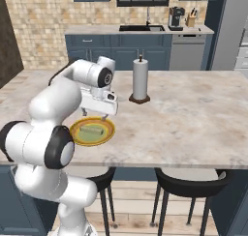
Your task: Retrieve the butter from the fridge and place it on a plate on the dining table. Then retrieve the butter knife by the fridge and place it near the plate.
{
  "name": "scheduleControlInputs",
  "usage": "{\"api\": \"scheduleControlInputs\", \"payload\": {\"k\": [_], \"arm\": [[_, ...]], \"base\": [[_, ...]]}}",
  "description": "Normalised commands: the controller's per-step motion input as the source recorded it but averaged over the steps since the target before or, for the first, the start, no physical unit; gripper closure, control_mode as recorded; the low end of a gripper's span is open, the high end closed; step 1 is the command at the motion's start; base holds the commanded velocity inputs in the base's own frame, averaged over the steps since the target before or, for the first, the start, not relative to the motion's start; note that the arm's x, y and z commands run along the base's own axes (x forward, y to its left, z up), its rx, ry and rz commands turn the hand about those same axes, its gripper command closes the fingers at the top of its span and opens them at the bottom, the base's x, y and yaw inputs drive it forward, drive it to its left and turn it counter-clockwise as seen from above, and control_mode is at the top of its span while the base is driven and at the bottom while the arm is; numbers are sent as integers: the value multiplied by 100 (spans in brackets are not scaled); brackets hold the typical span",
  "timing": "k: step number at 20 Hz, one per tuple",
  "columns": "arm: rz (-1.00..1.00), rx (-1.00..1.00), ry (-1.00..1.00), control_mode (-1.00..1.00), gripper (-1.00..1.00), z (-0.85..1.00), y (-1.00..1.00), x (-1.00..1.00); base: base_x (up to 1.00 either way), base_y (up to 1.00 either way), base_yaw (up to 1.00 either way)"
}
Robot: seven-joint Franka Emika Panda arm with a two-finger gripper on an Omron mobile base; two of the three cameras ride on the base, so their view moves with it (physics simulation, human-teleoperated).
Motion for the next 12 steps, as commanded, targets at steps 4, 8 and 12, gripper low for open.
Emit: {"api": "scheduleControlInputs", "payload": {"k": [4, 8, 12], "arm": [[-55, -9, -26, -100, -100, 25, -7, -67], [-34, -23, -13, -100, -100, 64, -1, -44], [-11, -39, -6, -100, -100, 51, 5, -41]], "base": [[0, 0, 0], [0, 0, 0], [0, 0, 0]]}}
